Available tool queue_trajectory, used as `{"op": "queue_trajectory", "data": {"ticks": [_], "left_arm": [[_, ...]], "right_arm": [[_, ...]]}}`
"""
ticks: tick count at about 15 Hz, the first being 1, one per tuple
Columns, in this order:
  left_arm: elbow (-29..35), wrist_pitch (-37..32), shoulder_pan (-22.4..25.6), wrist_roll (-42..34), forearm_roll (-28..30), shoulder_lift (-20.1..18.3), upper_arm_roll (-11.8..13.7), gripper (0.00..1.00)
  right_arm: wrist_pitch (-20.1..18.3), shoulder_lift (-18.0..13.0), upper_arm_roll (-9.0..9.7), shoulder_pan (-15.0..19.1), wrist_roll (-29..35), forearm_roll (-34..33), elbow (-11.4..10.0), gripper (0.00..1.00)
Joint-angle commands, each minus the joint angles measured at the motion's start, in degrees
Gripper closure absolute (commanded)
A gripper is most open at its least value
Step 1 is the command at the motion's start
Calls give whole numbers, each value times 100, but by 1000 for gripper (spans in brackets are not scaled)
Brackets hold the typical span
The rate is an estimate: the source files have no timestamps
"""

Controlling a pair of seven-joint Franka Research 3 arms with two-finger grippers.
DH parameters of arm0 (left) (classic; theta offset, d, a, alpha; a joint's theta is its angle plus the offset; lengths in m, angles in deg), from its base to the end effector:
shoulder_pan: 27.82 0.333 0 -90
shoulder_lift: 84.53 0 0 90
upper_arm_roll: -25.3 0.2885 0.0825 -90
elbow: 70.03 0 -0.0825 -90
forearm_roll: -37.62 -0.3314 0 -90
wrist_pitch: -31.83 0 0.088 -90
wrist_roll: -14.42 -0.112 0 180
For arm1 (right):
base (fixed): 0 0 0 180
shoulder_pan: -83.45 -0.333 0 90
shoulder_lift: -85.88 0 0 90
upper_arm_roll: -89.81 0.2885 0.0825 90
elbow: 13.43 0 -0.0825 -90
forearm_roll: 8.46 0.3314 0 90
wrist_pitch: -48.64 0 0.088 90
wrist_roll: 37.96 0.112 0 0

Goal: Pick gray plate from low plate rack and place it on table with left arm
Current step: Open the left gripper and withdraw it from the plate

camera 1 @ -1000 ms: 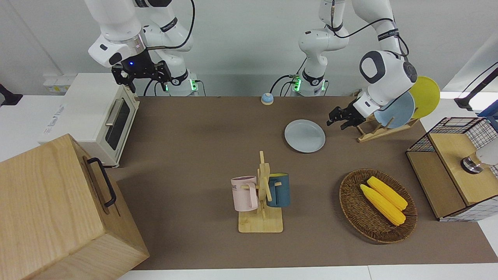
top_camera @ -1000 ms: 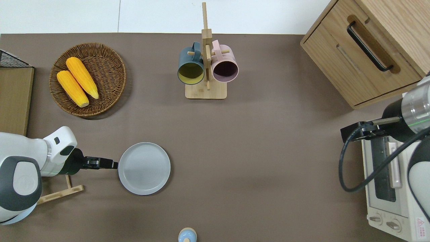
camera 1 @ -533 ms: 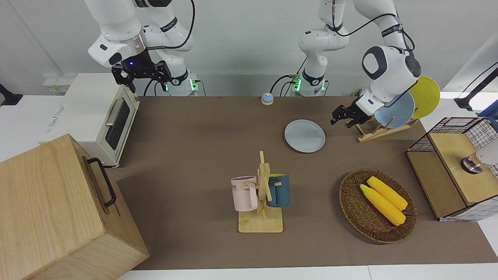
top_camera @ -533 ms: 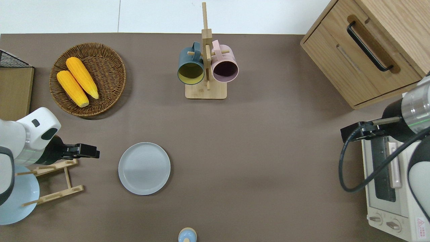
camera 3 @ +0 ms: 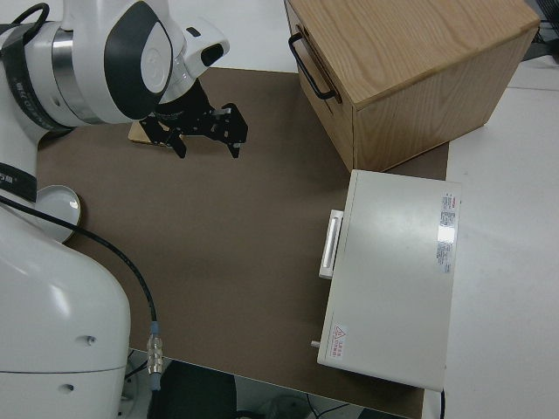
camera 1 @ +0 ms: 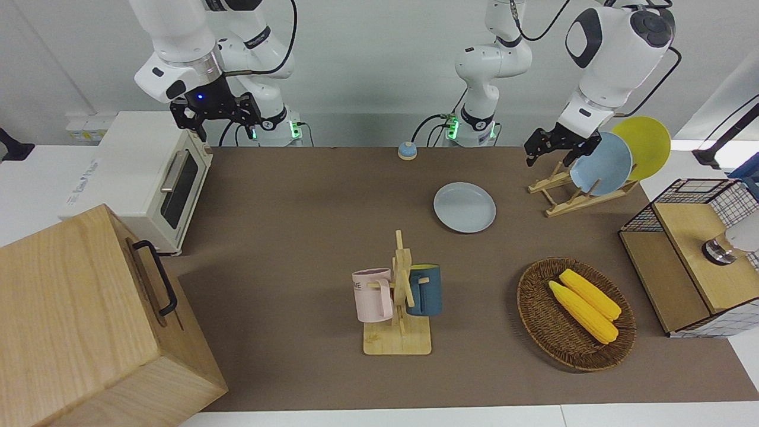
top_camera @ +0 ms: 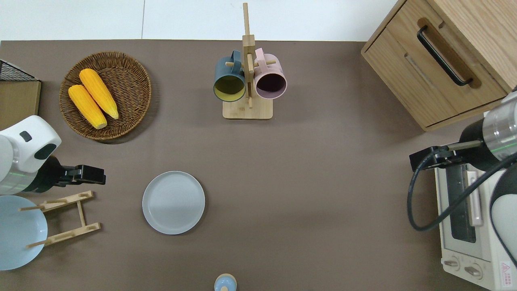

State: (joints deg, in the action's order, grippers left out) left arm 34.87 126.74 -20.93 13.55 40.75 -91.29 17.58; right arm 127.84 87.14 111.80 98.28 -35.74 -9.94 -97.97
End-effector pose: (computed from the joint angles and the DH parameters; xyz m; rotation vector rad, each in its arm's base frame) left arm 0.4693 -0.0154 0.5467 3.1016 -0.0342 -0.0890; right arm 0.4843 0.0552 0.6056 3.1074 0.1294 -0.1740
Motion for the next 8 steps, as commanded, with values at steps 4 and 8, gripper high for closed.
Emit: {"op": "queue_trajectory", "data": {"ticks": [4, 8], "left_arm": [[-716, -500, -65, 167, -277, 69, -97, 7], [-795, -535, -74, 290, -277, 43, -106, 7]], "right_arm": [[-63, -12, 122, 135, 68, -28, 42, 17], [-63, -12, 122, 135, 68, -37, 42, 17]]}}
